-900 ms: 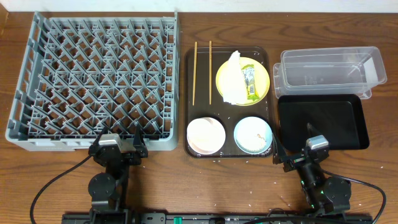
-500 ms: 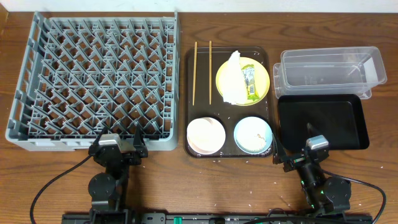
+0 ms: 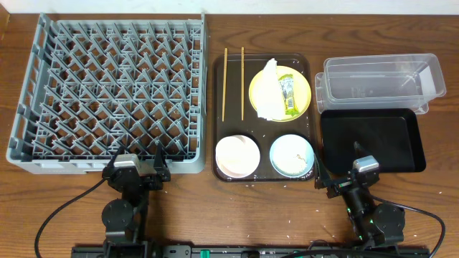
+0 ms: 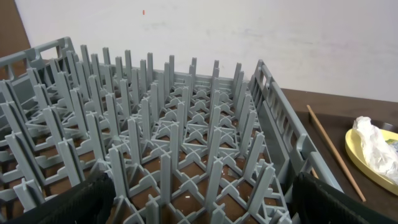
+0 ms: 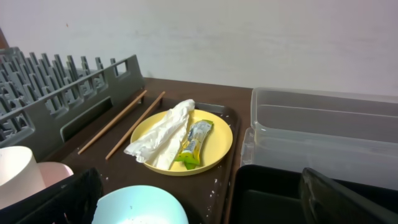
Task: Sort waste into correct bins and load items into the dishwasher
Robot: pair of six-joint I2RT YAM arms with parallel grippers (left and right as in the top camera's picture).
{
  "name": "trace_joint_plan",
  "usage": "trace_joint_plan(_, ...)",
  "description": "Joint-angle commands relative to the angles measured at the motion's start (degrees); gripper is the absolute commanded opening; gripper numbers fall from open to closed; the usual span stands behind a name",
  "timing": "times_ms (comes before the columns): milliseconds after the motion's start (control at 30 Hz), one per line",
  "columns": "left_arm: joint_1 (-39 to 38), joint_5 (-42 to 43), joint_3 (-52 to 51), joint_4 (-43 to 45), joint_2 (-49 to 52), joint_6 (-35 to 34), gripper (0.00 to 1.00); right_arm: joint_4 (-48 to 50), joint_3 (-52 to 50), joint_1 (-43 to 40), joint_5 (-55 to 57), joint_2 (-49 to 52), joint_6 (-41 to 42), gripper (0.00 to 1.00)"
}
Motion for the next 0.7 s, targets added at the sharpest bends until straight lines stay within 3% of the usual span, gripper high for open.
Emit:
trace_joint_plan(0,-0.17,-0.55,-0.79,-2.27,0.11,-0.07,0.93,-0.26,-0.09,-1.29,0.57,-0.31,-0.61,0.99)
trace_joint_plan(433,-0.17,0.02,-0.81,-2.21,0.11,0.07,0.93,-0.24,-0.09,-1.29,0.74,-0.31,-0.63,0.99)
trace_joint_plan(667,-0.17,9.94,-0.79,-0.42,0.11,-0.31,0.93,-0.17,-0.09,-1.29,0.48,-0.31,1.88,0.99)
